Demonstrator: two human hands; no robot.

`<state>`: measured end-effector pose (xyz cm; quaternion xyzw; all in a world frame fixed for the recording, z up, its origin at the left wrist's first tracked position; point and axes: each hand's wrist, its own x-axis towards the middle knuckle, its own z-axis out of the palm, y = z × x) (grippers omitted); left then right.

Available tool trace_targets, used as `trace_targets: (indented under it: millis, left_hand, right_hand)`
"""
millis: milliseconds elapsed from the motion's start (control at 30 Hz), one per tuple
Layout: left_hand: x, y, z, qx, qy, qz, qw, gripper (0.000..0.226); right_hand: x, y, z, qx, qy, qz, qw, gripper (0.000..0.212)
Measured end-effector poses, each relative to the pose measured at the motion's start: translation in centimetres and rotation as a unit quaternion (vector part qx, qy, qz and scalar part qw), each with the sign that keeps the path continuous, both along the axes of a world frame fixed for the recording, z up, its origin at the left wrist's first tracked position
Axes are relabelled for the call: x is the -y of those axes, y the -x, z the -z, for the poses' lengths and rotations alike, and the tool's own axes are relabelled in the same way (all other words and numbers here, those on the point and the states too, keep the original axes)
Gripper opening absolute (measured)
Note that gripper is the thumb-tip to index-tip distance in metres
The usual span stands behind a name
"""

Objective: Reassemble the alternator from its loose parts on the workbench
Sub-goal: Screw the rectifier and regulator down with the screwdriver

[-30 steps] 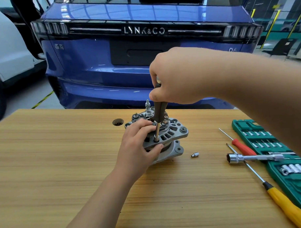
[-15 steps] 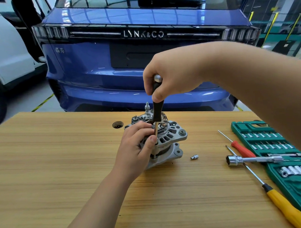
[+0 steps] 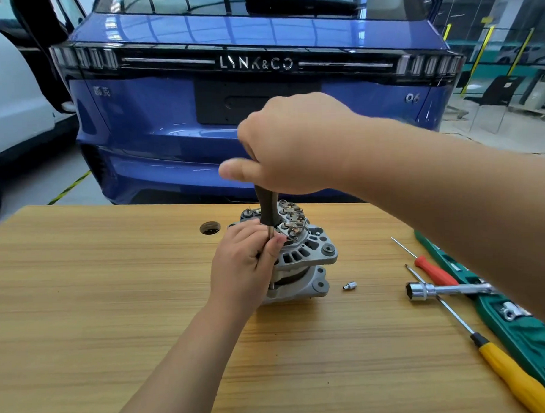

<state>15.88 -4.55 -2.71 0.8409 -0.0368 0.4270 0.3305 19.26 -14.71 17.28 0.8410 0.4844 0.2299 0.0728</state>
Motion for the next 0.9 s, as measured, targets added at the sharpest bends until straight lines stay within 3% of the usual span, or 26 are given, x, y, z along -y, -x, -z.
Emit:
trace_targets:
  millis: [67,133,300,600,800,900]
  left_hand:
    - [-0.3,-0.1,0.0,0.004,-0.007,0.008,1.0,0.035]
    - [-0.3,-0.1,0.0,0.007,-0.002,0.008,1.0,0.033]
    - [0.5,0.2,0.2,0.023,0.009,-0.034,0.999,0.034]
    - [1.5,0.4,-0.3,0.005,0.037,-0.026,0.999,0.028]
    - [0.1,0.1,-0.1,0.046,-0.038,0.015,0.998,0.027]
    - [-1.3,-0.2,0.5,0.046,-0.06,0.009,0.997,0.047]
  right_hand:
    - [-0.1,-0.4,0.0,0.038,0.018,-0.114,0.993,0.049]
    - [-0.4,-0.6,0.1,0.011,0.004,-0.153,0.988,0.042]
    - [-1.3,-0.2,1.9,0.031,-0.113,0.019,0.993,0.04]
    - [-1.1,0.6,0.9,-0.065,-0.111,0.185,0.974,0.025]
    - [1.1,-1.1,1.0,0.013,-0.111,0.031,0.993,0.046]
    - [1.8,-2.0,1.8,-0.038,-0.164,0.027,0.985,0.045]
